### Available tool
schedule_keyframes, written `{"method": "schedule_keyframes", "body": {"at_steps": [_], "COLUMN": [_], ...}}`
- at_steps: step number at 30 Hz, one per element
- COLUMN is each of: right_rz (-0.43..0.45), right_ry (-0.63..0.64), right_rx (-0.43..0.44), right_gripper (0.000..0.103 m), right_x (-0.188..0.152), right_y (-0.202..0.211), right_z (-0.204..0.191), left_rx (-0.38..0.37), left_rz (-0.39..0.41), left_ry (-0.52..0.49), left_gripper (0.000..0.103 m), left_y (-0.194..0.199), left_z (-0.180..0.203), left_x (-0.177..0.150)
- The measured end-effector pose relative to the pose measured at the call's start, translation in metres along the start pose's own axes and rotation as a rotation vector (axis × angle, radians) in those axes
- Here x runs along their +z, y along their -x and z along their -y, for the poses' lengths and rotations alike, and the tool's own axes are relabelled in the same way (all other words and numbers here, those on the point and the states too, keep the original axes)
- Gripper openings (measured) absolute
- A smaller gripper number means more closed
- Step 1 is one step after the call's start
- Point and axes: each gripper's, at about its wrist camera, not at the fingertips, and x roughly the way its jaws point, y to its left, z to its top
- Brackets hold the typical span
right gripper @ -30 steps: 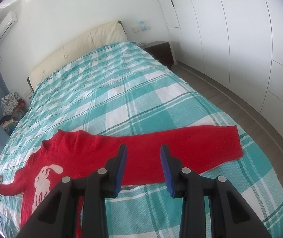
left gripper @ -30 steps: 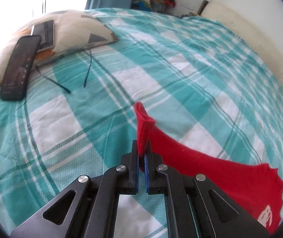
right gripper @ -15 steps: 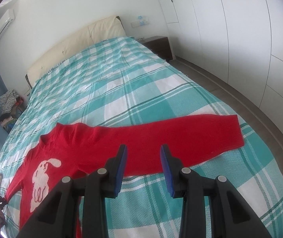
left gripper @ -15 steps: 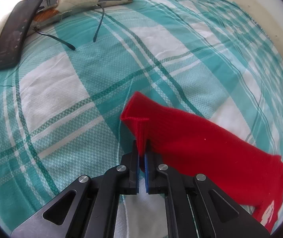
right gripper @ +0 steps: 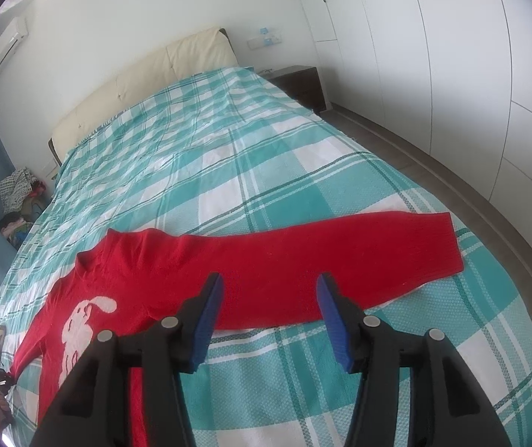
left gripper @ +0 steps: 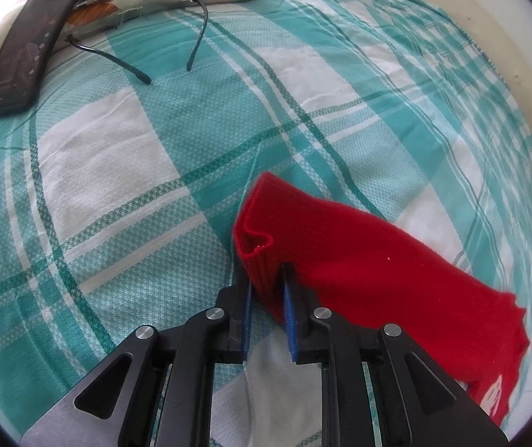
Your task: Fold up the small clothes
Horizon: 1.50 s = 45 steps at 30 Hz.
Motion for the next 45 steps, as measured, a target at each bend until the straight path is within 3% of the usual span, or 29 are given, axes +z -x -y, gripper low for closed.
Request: {"method": "schedule_keyframes", "body": {"at_steps": [1,6,8,13,22,29,45], "right_rz": [0.004,0.018,0.024,0.036,0.040,0.026,0.033], "right_ry": [0.001,-0.013,-0.016,-0.031,-0.105,-0.146,-0.152], "right_rx": [-0.002,-0.005,-0.009,-0.018,-0.020,-0.001,-0.003], "right_gripper": [0.058,0.062,0.062,0.064,0.065,0.065,0.065], "right_x": [0.000,0.003,0.004,0.005,0.007,0.007,0.008], "right_y": [0.001,0.004,0.005,0.006,0.006,0.005,0.006], "right_z": [0.000,0.003,0.004,0.007,0.023,0.028,0.030], "left_rx": [0.006,0.101,0.119,0.076,0.029,0.002,0.011], "left_rz": [0.006,0.112,0.159,0.217,0.294,0.300,0.334], "left_ry": [0.023,0.163,0.190,0.168,-0.036,-0.187,-0.262], "left_gripper": [0.025,0.080,0.081,0.081,0.086,0.087,0.091], "left_y": [0.004,0.038,0.051,0.068,0.085,0.083,0.088], "left_z": [-0.005,-0.028,-0.031,-0.020,0.045,0.081,0.100], "left_x": [0.001,0.001,-0.001,-0.006,-0.027,-0.042,-0.054]}}
